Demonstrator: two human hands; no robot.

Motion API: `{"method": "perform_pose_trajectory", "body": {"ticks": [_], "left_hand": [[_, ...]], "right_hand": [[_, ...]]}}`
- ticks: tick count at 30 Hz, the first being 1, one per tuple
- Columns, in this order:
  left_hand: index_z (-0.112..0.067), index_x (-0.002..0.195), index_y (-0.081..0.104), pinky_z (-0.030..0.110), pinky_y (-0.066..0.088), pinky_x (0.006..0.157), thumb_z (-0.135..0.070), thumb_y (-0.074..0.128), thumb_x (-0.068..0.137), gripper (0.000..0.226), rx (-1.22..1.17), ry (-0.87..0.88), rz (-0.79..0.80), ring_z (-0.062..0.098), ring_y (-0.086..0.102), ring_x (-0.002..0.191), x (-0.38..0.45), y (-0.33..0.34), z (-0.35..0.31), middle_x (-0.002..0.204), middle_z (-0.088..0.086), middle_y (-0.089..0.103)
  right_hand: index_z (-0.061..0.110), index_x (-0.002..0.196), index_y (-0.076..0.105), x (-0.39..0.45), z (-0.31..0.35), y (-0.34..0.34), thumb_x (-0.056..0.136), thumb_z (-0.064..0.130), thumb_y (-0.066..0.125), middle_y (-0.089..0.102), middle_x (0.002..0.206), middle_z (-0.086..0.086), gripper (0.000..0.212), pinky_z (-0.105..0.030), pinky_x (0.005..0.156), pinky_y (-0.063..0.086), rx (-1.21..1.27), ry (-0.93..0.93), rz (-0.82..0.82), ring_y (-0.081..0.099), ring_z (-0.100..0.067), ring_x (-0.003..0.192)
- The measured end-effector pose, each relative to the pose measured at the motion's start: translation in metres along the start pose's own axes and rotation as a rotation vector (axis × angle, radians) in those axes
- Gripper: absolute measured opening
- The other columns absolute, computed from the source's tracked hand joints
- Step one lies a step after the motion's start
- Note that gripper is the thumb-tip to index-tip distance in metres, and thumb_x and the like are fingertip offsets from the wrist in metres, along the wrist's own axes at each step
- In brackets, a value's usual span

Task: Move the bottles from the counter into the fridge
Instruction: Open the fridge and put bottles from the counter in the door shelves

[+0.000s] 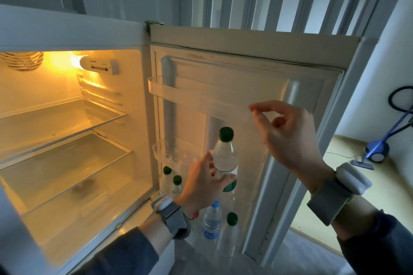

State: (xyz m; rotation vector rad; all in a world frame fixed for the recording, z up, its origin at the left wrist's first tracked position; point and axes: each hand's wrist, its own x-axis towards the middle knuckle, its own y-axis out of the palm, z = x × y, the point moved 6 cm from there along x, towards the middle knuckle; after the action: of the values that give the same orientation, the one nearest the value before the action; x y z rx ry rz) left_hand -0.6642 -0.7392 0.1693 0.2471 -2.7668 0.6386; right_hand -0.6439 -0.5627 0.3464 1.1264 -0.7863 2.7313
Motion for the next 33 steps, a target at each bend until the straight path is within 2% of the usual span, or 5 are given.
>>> {"method": "perform_pose_trajectory", "body": {"ticks": [4,16,19,23,33], "left_hand": [[-0.030,0.125,0.055,0.018,0.050,0.091,-0.043,0.084,0.079,0.056,0.083,0.037,0.048,0.000,0.062,0.103,0.011,0.009,-0.011,0.111,-0.019,0.066],[-0.027,0.117,0.057,0.034,0.059,0.091,-0.052,0.085,0.073,0.057,0.119,0.030,0.176,0.002,0.068,0.097,0.026,0.033,-0.025,0.109,-0.013,0.072],[-0.029,0.115,0.056,0.035,0.059,0.091,-0.056,0.083,0.071,0.058,0.125,0.035,0.179,0.003,0.068,0.097,0.025,0.039,-0.028,0.108,-0.015,0.071],[-0.032,0.110,0.054,0.038,0.060,0.089,-0.060,0.081,0.067,0.058,0.132,0.029,0.185,0.004,0.069,0.095,0.026,0.044,-0.029,0.104,-0.016,0.071],[-0.028,0.119,0.056,0.030,0.058,0.092,-0.055,0.084,0.073,0.060,0.123,-0.020,0.196,-0.001,0.067,0.099,0.021,0.042,-0.021,0.108,-0.017,0.071]], "right_hand": [[0.030,0.102,0.080,0.003,-0.004,0.000,0.097,0.026,0.068,0.075,0.089,0.021,0.013,-0.013,0.044,0.038,-0.026,0.012,-0.012,0.053,-0.008,0.043],[0.030,0.093,0.079,0.002,-0.008,0.001,0.097,0.025,0.068,0.075,0.076,0.016,0.012,-0.011,0.048,0.037,-0.007,0.011,-0.020,0.055,-0.006,0.042],[0.030,0.095,0.079,0.004,-0.010,0.002,0.097,0.027,0.068,0.075,0.079,0.017,0.012,-0.031,0.057,0.059,0.020,0.014,-0.018,0.068,-0.009,0.055],[0.034,0.095,0.078,0.005,-0.016,0.003,0.097,0.028,0.067,0.075,0.080,0.018,0.012,-0.047,0.061,0.063,0.034,0.010,-0.018,0.072,-0.017,0.060],[0.028,0.095,0.079,0.007,-0.020,-0.002,0.097,0.024,0.068,0.076,0.077,0.013,0.012,-0.016,0.044,0.041,0.032,0.028,-0.010,0.056,-0.008,0.041]]}}
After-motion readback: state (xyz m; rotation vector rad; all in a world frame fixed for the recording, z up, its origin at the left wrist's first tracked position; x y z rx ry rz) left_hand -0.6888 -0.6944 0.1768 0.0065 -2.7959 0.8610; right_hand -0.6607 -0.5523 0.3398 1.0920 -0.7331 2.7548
